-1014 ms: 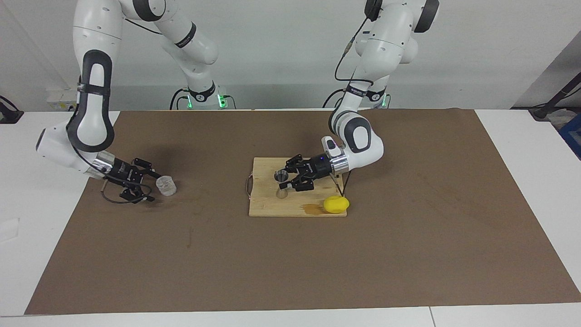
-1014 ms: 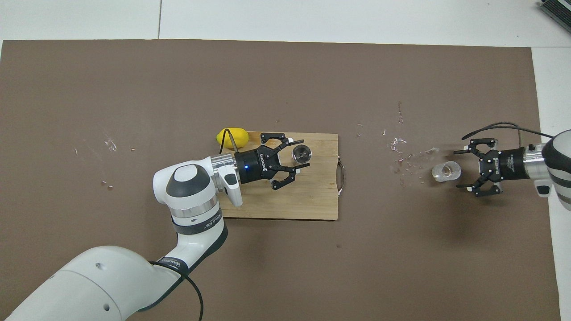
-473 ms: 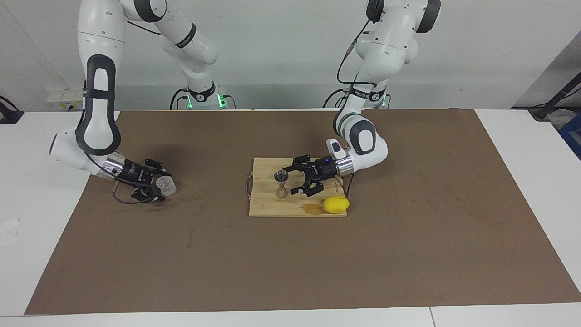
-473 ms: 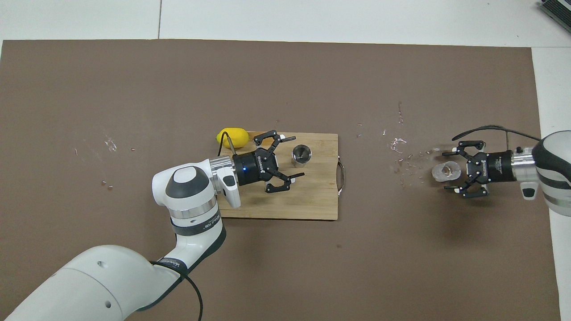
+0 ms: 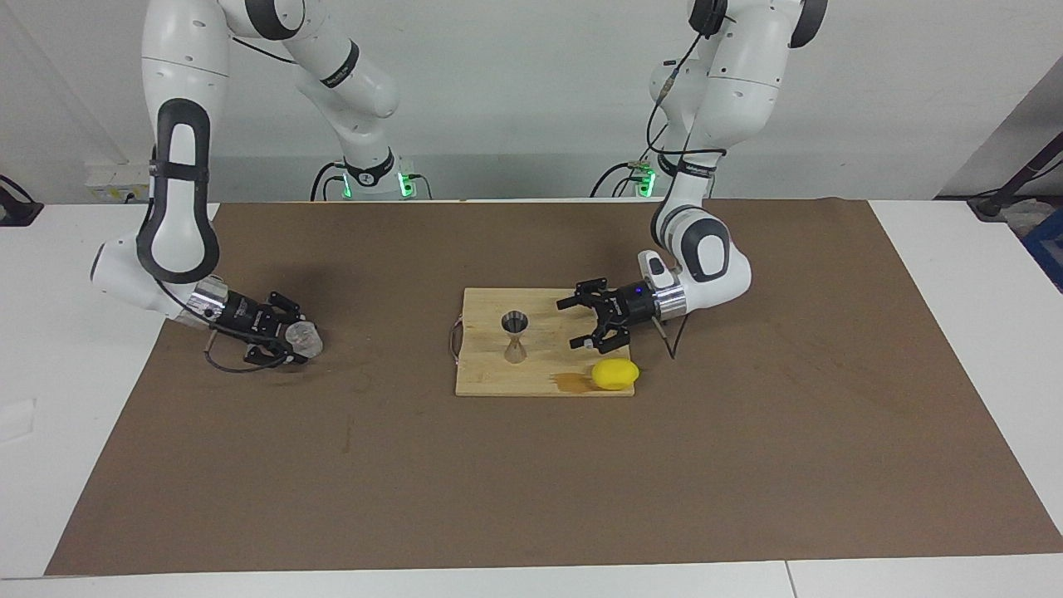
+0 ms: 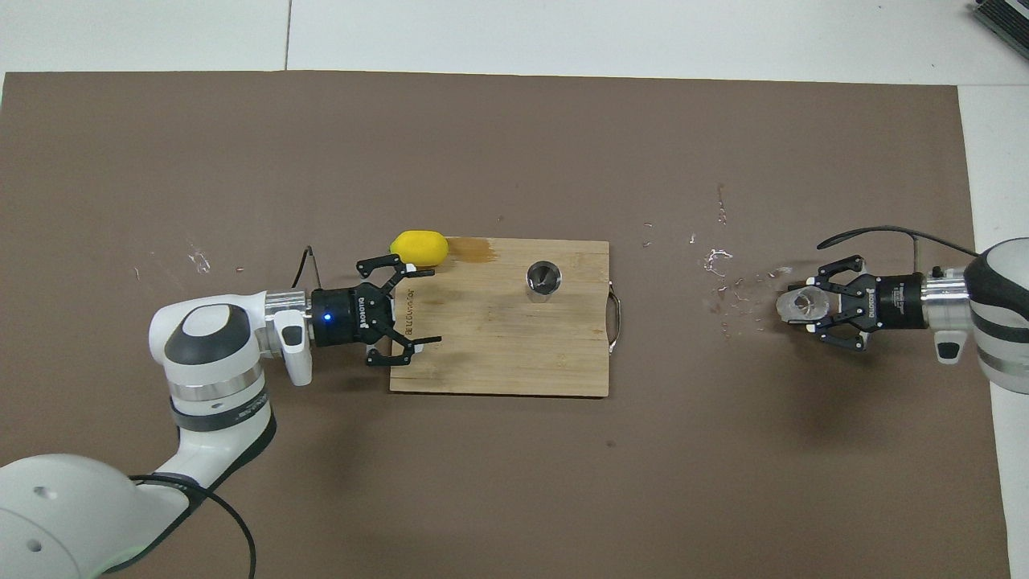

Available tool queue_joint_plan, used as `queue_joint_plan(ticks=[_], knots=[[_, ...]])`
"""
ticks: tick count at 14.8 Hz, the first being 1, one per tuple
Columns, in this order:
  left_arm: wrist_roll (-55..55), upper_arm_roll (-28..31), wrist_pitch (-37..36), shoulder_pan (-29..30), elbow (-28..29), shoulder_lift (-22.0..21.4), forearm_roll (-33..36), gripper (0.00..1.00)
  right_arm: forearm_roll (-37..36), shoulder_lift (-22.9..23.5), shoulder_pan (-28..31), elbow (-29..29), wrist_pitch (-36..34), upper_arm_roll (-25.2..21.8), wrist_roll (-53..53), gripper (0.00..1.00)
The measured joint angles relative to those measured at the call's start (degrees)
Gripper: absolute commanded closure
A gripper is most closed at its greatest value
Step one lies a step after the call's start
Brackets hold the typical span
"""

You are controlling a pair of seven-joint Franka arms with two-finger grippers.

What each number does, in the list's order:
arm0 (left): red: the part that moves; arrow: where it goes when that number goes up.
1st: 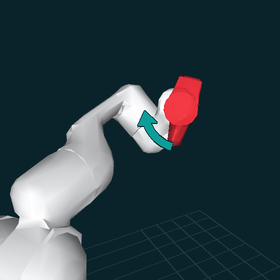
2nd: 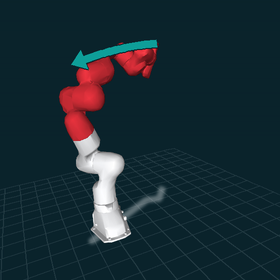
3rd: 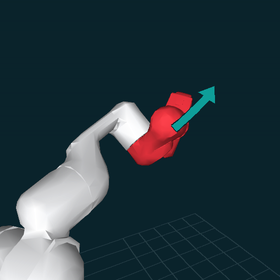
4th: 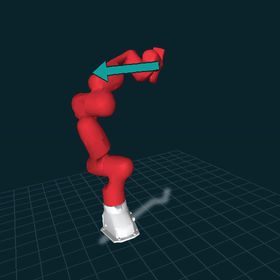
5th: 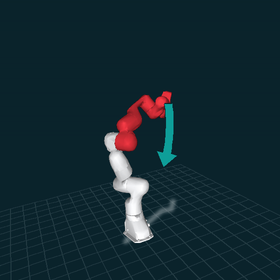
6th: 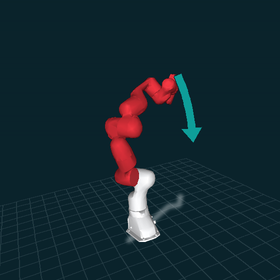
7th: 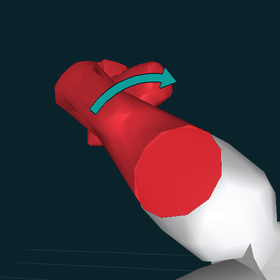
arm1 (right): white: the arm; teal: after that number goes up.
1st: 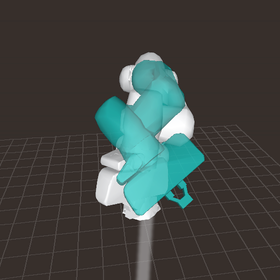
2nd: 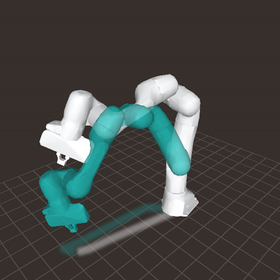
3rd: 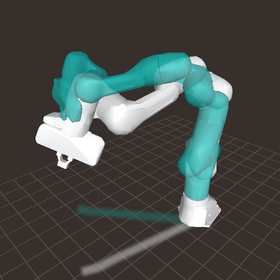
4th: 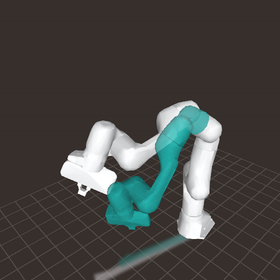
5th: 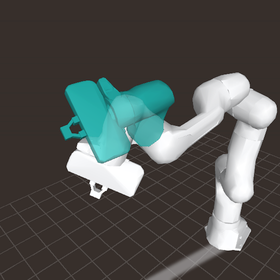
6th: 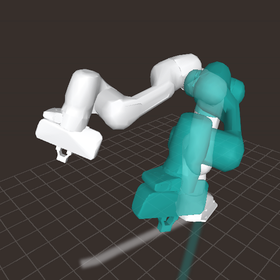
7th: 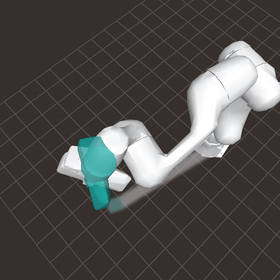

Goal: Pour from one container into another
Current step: 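Grasp the clear glass with the right gripper while the left gripper withdraws, then carry the clear glass with the right gripper over the metal cup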

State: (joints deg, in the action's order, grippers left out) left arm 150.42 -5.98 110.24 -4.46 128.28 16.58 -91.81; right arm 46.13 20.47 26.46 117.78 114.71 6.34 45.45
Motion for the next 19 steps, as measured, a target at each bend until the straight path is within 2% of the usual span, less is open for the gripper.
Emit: queue_joint_plan(ticks=[5,10,12,16,19], knots=[[-6.72,0.4,-10.83,13.7,-1.16,-2.57,24.31,0.0,0.09,-4.15,-2.19,0.03,-0.07,0.09,2.42,1.0],[-13.79,0.87,-24.26,26.91,-13.34,-3.1,47.78,0.0,-0.48,-8.75,-10.29,0.16,0.83,0.1,10.17,1.0],[-17.16,1.97,-27.56,28.93,-17.8,-3.38,53.84,0.0,-1.58,-9.53,-12.39,0.17,1.57,0.07,13.25,1.0],[-23.69,4.16,-28.59,29.05,-23.29,-6.2,62.65,0.0,-6.38,-9.99,-17.28,-0.76,3.48,0.09,22.27,1.0],[-36.48,4.84,-29.61,29.02,-28.56,-9.14,67.98,0.0,-7.95,-9.99,-21.16,-2.21,3.79,0.11,26.6,1.0]])
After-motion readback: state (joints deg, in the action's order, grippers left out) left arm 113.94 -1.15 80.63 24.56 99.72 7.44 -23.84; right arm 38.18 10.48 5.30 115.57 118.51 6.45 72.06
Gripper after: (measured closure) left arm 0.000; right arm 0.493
